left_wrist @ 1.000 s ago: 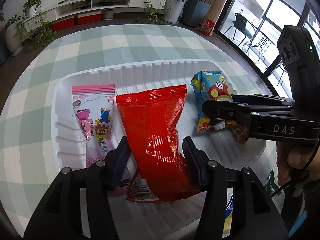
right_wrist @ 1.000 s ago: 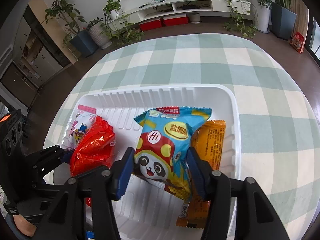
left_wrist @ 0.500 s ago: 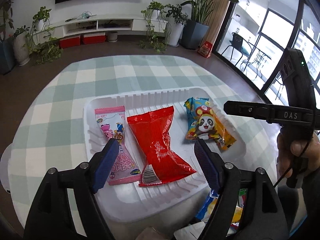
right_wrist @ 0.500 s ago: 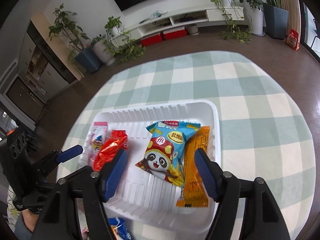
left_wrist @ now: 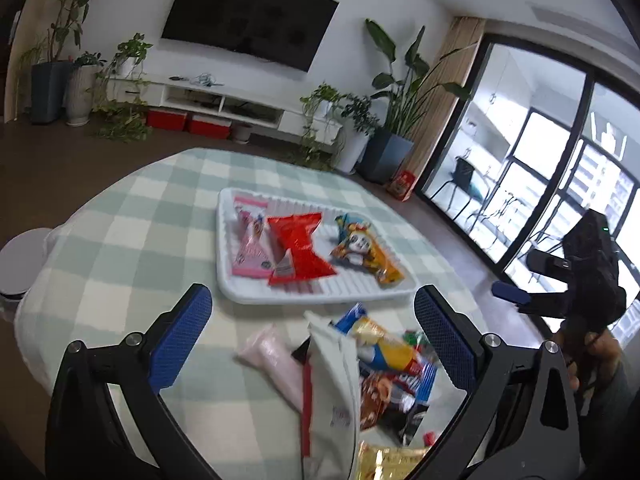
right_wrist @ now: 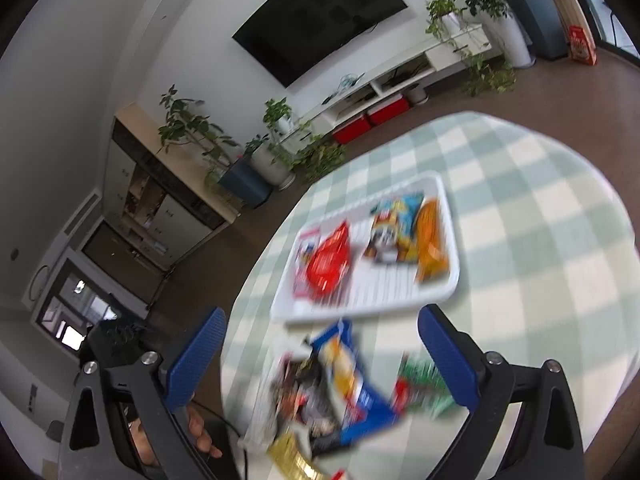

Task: Organize snacks
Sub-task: 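Withdraw both tools from the tray back toward the remaining snacks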

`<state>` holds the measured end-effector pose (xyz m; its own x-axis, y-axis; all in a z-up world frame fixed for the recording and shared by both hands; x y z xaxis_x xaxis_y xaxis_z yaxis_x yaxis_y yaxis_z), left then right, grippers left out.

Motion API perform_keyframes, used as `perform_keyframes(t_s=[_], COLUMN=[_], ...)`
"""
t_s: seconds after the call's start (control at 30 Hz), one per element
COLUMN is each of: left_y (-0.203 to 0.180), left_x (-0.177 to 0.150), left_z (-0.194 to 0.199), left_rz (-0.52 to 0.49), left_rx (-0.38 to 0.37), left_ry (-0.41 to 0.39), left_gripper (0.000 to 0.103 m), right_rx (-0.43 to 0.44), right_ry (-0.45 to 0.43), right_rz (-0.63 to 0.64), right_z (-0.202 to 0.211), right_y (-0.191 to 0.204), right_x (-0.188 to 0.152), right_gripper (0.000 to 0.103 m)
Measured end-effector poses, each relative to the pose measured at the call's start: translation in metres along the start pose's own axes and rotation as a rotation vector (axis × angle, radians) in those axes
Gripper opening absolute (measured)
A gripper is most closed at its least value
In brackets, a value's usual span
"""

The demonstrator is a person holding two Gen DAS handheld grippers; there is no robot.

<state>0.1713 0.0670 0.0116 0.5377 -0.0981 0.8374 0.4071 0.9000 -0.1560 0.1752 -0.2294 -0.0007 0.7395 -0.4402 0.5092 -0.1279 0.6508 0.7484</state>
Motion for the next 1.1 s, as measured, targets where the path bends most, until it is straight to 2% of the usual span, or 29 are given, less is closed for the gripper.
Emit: perform_keyframes(t_s=[0.07, 0.1, 0.17, 0.27, 0.4, 0.67, 1.1], left_y=[0.001, 0.004, 0.002, -0.009, -0.023, -0.036, -0.031], left_x=[-0.016, -0.025, -0.038, -0.058, -0.069, -0.071, -0.071], left_z=[0.003, 0.008, 0.018, 0.015, 0.009, -0.003, -0.019], left_rz=[0.044, 0.085, 0.107, 0.077, 0.054, 0.022, 0.033], left_rx=[0.050, 0.077, 0.090, 0.052, -0.015, -0.079, -0.154], left_ry=[0.109, 0.132, 0.128, 0.188, 0.220, 0.261, 0.307], left_gripper=[0.103, 0.103, 0.103, 0.103, 0.103, 0.102, 0.101], right_rx=[-0.008, -0.017, -0.040, -0.057, -0.072, -0.056, -0.139], right_ry=[-0.002, -0.002, 0.004, 0.042, 0.086, 0.131, 0.162], right_rz=[0.007, 0.014, 0.043, 0.100, 0.174, 0.243, 0.375], right_z=[0.007, 0.010, 0.014, 0.014, 0.011, 0.003, -0.002], right_y=[-0.002, -0.004, -0.006, -0.004, 0.000, 0.009, 0.017], right_x=[-0.026, -0.039, -0.063, -0.098, -0.123, -0.146, -0.154], right_gripper=[0.099, 0.099, 0.099, 0.099, 0.096, 0.092, 0.080])
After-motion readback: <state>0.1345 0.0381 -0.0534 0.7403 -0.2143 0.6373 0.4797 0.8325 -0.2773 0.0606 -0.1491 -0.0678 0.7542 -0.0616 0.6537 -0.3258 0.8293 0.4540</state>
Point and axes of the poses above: each gripper's, at about its wrist camera, not at the fingertips, and z roughly against the way its jaws point, y to its left, x to its top, the point moved 3 cm from there along -z, roughly the way its jaws point, and after that the axes turned 13 degrees about -z, right-handed, at the moved point
